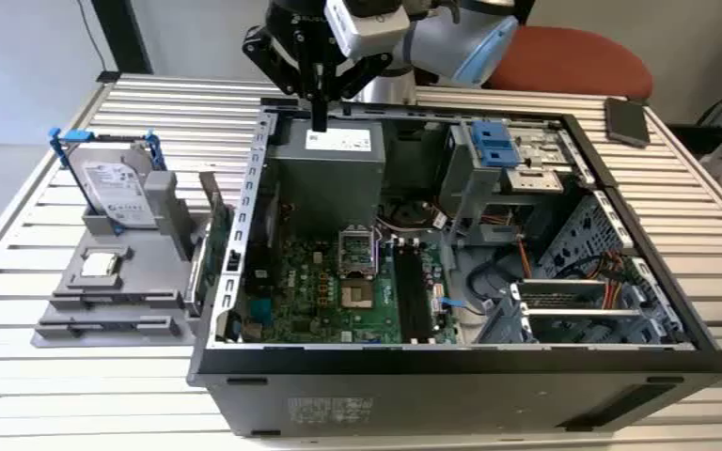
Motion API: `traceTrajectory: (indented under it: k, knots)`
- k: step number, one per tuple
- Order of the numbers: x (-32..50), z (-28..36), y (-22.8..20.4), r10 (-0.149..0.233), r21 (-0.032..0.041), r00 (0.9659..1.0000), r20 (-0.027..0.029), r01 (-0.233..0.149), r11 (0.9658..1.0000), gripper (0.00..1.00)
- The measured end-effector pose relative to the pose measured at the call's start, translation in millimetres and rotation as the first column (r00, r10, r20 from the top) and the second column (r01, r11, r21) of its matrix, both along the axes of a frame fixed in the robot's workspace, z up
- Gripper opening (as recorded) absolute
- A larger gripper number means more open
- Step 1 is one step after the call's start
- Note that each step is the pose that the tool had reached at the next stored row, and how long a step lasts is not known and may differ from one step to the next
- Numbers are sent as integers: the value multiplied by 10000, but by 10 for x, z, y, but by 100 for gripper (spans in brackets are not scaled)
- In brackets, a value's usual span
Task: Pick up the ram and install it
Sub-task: 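Reach for the ram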
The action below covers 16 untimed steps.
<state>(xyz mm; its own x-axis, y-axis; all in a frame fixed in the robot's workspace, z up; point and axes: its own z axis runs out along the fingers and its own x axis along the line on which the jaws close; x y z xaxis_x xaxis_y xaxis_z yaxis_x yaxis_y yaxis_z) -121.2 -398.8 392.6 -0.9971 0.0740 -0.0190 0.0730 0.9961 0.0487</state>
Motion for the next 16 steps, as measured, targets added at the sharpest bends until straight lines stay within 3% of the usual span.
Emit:
traceTrajectory:
  k: [13,16]
  knots:
    - [-2,0,0,-18,0,10000,0,18,10000,0]
    - [-33,1,-1,-19,-1,10000,0,19,10000,0]
